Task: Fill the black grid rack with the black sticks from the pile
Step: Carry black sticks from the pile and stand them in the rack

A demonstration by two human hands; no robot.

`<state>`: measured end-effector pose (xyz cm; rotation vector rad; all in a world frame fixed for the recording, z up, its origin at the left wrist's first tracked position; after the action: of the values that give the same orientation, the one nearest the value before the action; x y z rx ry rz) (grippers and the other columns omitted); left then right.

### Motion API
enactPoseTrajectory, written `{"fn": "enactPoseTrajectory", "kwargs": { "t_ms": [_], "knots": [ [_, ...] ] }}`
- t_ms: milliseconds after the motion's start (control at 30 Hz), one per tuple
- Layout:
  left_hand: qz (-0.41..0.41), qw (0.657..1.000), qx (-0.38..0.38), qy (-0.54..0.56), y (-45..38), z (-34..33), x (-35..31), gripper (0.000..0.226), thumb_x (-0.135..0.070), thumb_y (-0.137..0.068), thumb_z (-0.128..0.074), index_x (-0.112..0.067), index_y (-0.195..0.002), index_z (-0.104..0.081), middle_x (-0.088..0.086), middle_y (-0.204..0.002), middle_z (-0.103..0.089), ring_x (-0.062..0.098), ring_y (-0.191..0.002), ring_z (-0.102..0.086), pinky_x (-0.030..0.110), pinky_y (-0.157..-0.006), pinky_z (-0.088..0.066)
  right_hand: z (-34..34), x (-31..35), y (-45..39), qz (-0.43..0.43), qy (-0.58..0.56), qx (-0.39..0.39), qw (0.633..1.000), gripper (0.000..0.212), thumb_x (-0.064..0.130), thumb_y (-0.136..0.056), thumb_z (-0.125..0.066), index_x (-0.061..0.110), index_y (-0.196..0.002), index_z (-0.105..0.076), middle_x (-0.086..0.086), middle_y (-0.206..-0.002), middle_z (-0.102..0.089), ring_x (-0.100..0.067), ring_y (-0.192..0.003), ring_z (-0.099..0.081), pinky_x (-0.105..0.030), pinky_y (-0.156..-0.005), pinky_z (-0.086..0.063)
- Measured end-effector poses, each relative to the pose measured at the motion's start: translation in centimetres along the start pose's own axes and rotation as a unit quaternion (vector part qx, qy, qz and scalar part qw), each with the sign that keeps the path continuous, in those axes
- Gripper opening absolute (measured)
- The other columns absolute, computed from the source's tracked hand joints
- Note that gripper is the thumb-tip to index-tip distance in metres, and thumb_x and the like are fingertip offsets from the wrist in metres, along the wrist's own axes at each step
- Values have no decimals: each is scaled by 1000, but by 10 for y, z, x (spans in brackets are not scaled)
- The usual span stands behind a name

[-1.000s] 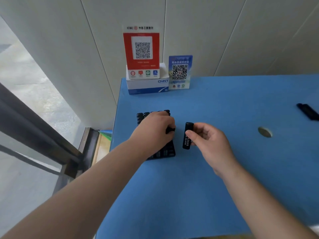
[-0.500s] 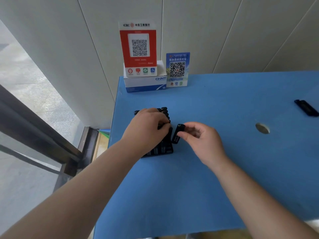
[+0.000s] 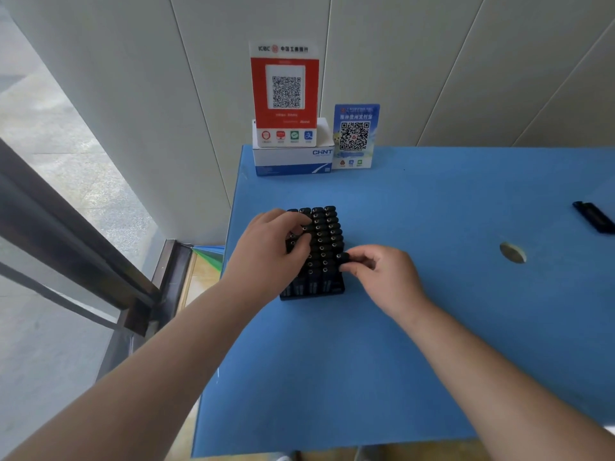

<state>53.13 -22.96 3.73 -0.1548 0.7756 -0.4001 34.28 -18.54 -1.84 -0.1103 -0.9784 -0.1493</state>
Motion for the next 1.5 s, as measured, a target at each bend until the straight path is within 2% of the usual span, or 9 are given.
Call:
{"fn": "enactPoseTrajectory", "kwargs": {
  "t_ms": [100, 200, 333, 467, 533, 667, 867, 1200, 1500],
  "knots": [
    [-7, 1000, 5, 1, 1, -1, -1, 22, -25, -91, -59, -25, -111, -68, -12, -96, -61, 14, -99, -55, 36, -92, -48, -3, 4, -1, 1, 28, 3, 1000, 17, 17, -83, -79, 34, -85, -76, 27, -78, -71, 8, -79, -67, -10, -74, -47],
    [-18, 1000, 14, -3, 1, -3, -4, 22, -26, -91, -59, -25, -112, -68, -12, -97, -60, 14, -101, -54, 33, -91, -47, 0, 0, 0, -23, 45, -8, 999, 10, 21, -83, -80, 27, -89, -76, 20, -83, -73, 7, -78, -67, -14, -76, -49],
    [-21, 999, 24, -23, -2, -6, -8, 26, -28, -92, -57, -26, -116, -67, -11, -99, -59, 16, -105, -51, 27, -90, -42, 16, -13, 15, -59, 45, -29, 997, 29, 22, -81, -82, 20, -108, -72, 11, -97, -72, 0, -87, -67, -17, -83, -50],
    [-30, 997, 42, -51, -8, -13, -23, 29, -29, -92, -55, -27, -120, -65, -7, -106, -61, 20, -110, -50, 27, -90, -39, 47, -17, 31, -61, 48, -63, 995, 31, 20, -81, -83, 21, -108, -70, 10, -98, -69, -6, -88, -69, -28, -88, -56],
    [-59, 995, 44, -62, -9, -17, -41, 29, -29, -92, -56, -27, -120, -64, -7, -108, -61, 22, -112, -50, 28, -92, -39, 72, -16, 41, -49, 58, -103, 992, 33, 21, -80, -83, 19, -110, -69, 5, -103, -69, -10, -93, -68, -32, -89, -56],
    [-138, 985, 52, -86, -3, -40, -93, 30, -27, -93, -60, -21, -122, -64, -1, -116, -61, 24, -117, -50, 33, -100, -37, 133, -19, 74, -27, 111, -174, 978, 36, 26, -81, -81, 16, -114, -68, 7, -108, -64, -8, -98, -63, -28, -89, -53],
    [-203, 969, 92, -110, 25, -100, -164, 32, -27, -92, -61, -18, -123, -64, 1, -120, -61, 25, -118, -53, 34, -101, -39, 228, -50, 145, -55, 237, -233, 941, 41, 34, -84, -77, 15, -119, -66, 5, -112, -64, -14, -105, -62, -29, -94, -48],
    [-232, 952, 160, -122, 82, -208, -301, 43, -36, -95, -55, -23, -136, -54, -2, -134, -53, 22, -128, -45, 34, -106, -37, 352, -118, 263, -118, 326, -239, 907, 47, 36, -88, -72, 15, -129, -61, 1, -127, -60, -21, -120, -55, -34, -101, -44],
    [-221, 950, 166, -145, 102, -272, -366, 46, -38, -95, -53, -22, -139, -51, -3, -135, -51, 22, -127, -45, 32, -106, -36, 422, -162, 286, -133, 336, -222, 906, 48, 40, -92, -67, 20, -135, -57, 5, -132, -57, -18, -124, -52, -33, -102, -45]
  ]
}}
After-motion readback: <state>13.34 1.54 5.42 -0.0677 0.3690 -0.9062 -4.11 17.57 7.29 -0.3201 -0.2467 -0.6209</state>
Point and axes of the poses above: each hand's wrist, its own y-axis away from the middle knuckle, its own z-axis out of the back of the hand, x = y × z, the point moved 8 cm from there along -y, towards the middle knuckle
